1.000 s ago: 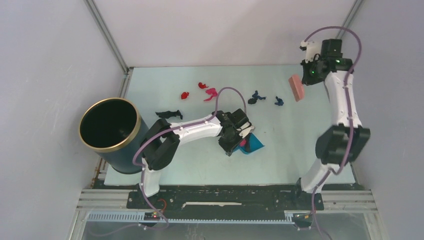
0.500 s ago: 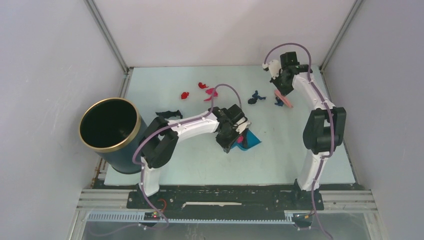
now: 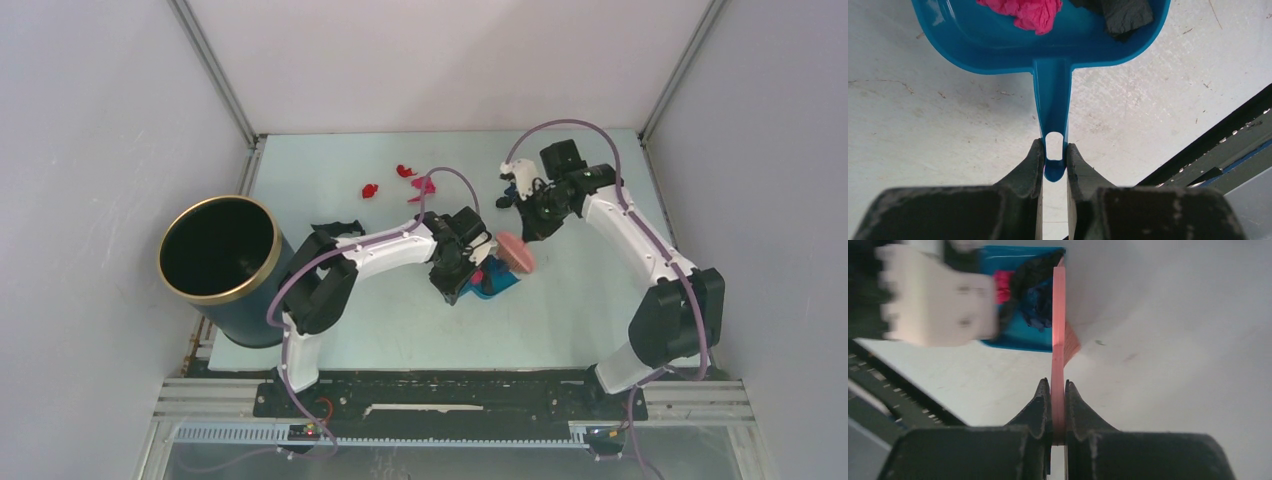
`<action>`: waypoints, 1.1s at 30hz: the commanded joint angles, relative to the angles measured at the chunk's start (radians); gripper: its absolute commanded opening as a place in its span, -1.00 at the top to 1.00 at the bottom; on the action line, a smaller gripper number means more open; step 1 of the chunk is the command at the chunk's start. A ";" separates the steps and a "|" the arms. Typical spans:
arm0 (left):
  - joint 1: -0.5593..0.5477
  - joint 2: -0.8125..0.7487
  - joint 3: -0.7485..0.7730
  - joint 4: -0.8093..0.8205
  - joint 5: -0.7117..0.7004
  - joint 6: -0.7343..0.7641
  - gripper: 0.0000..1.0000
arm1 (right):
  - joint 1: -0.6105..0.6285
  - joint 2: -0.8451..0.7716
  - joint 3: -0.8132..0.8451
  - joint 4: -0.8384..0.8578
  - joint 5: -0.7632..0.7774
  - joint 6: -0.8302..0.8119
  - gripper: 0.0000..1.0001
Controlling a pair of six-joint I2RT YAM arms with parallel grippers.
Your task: Sweep away the paper scraps from the table
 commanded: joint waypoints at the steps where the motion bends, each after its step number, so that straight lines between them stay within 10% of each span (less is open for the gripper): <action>1: -0.006 0.016 0.028 0.001 0.039 -0.011 0.99 | 0.061 -0.068 -0.013 -0.050 -0.158 0.128 1.00; 15: -0.026 -0.060 -0.007 0.073 0.005 -0.009 0.99 | -0.036 -0.246 0.036 -0.153 0.054 0.096 1.00; 33: -0.196 -0.094 -0.020 0.046 0.025 0.106 1.00 | -0.675 -0.459 -0.235 -0.091 0.120 -0.146 1.00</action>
